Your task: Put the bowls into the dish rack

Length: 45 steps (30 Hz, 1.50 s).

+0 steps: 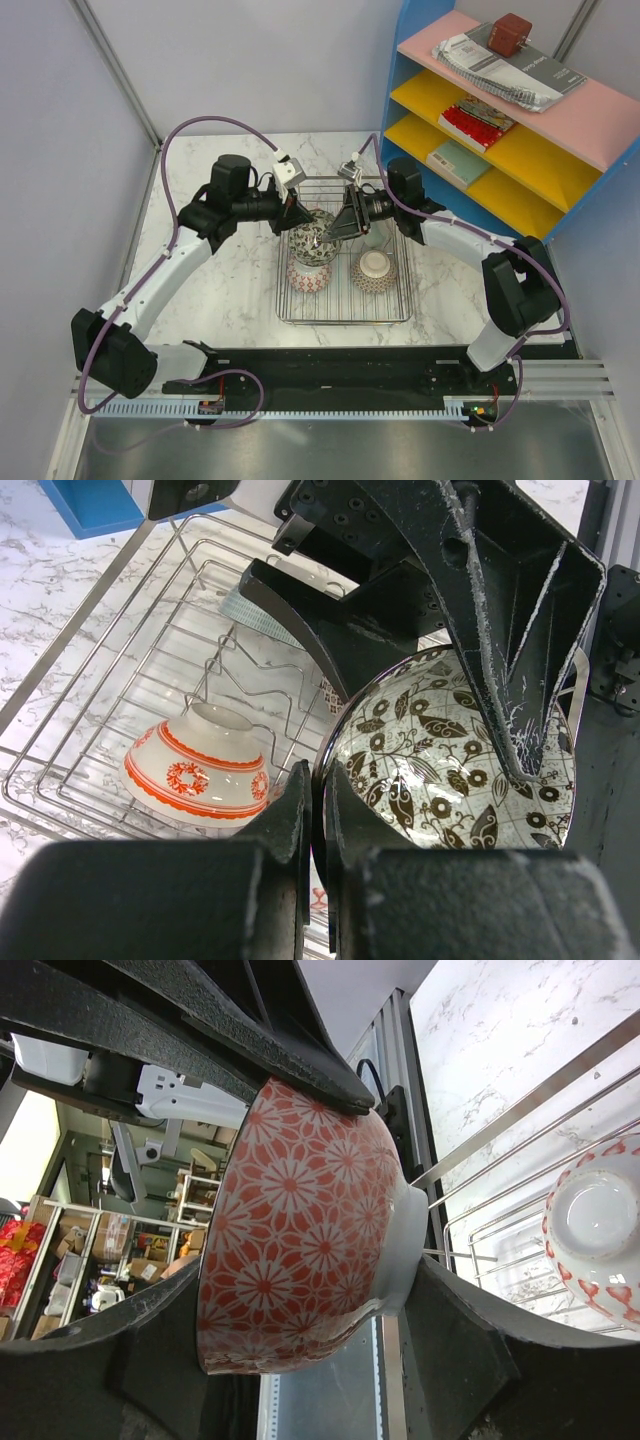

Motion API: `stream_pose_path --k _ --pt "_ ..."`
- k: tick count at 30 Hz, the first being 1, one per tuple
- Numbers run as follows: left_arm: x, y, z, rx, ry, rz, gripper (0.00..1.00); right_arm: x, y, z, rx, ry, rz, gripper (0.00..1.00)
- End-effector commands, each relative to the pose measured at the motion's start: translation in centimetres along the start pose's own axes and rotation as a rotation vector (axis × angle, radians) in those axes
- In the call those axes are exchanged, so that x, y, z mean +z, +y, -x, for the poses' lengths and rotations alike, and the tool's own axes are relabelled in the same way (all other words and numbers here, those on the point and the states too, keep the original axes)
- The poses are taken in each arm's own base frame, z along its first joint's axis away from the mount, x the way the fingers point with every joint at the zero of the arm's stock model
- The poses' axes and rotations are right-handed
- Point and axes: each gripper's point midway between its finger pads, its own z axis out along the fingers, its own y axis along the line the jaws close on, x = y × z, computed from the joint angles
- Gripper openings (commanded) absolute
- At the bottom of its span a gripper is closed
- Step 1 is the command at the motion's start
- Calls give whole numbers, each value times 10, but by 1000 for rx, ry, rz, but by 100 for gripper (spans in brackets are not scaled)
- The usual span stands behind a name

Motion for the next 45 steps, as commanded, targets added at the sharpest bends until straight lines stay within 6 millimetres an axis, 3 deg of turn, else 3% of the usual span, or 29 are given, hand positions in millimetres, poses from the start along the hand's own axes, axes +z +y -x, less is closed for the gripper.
stream_pose_path --k 1,4,6,9,10,11,13,16,22,25,26,27,33,39,45 --pt "-3 -4 18 27 -62 -5 2 -3 37 2 -164 15 75 18" --pt "-2 -4 16 25 -57 -9 2 -3 36 4 -165 1 65 0" --pt "-1 -4 15 25 -55 -11 4 -3 35 6 -165 -9 58 0" --pt "1 -3 14 21 -51 -14 30 -3 29 11 -163 -41 27 0" --pt "1 -2 15 22 -52 -14 48 -4 26 9 -139 -40 11 0" --pt "1 -3 14 21 -50 -19 57 -5 22 10 -162 -43 0 0" --pt "1 -2 15 21 -51 -13 70 -7 15 13 -146 -60 -36 0" --pt "2 -1 14 15 -47 -9 78 -8 6 16 -143 -78 -72 0" --pt "2 3 13 11 -42 7 83 -10 -5 17 -145 -89 -127 0" --pt "-1 5 18 11 -48 32 91 -12 -15 19 -157 -95 -181 0" --pt "-2 11 19 11 -45 64 92 -12 -17 21 -163 -105 -204 0" --pt "-4 14 21 13 -47 87 99 -13 -18 23 -170 -108 -218 0" --pt "-24 52 29 10 -28 325 100 -28 -36 30 -246 -119 -404 0" --pt "-48 86 5 -59 92 461 100 -47 -36 29 -378 -92 -613 0" --pt "-79 88 -31 -95 180 519 100 -65 -28 29 -539 -41 -789 0"
